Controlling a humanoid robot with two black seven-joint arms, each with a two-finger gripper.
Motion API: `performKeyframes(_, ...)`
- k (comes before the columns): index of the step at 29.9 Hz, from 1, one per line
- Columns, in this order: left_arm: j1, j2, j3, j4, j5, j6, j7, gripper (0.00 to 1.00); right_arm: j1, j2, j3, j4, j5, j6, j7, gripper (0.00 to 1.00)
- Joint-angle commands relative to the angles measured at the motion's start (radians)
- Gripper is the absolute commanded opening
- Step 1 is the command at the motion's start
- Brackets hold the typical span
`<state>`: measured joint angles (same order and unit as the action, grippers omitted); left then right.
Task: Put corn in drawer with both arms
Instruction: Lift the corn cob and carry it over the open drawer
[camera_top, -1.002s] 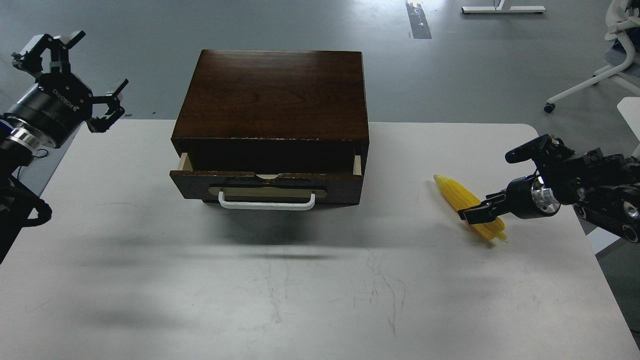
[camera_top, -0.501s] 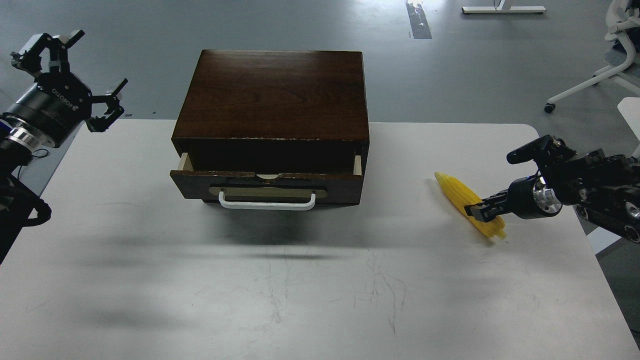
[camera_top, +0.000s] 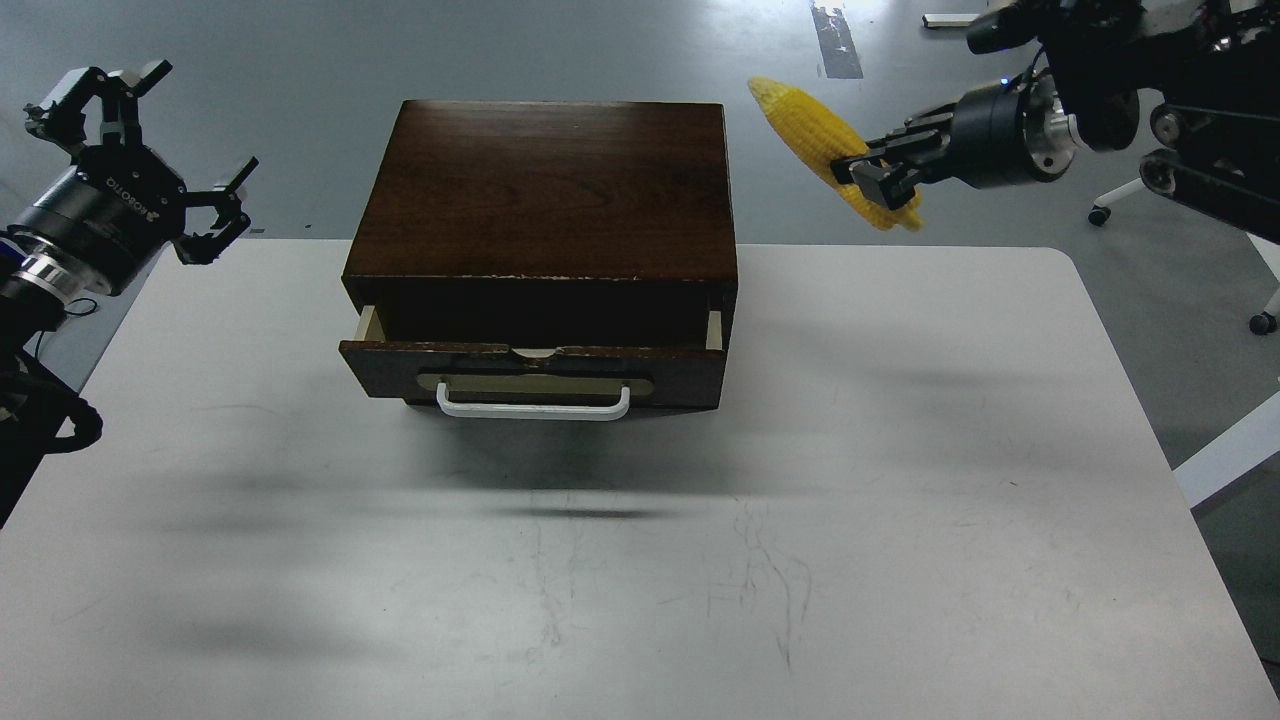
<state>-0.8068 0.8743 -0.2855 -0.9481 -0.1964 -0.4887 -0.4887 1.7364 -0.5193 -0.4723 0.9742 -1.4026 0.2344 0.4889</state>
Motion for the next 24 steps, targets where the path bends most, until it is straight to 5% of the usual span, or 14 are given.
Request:
performKeyframes(1,0.0,0.002,0.0,0.0,0.0,0.0,0.0,0.99,0.103,0.099,-0.002,0.032,-0.002,-0.001,0.0,0.0)
performKeyframes(24,0.0,0.022,0.0,-0.001,0.0,0.0,0.0,0.99,0.198,0.338,-0.091,0.158,-0.28,-0.173,0.0,0.01)
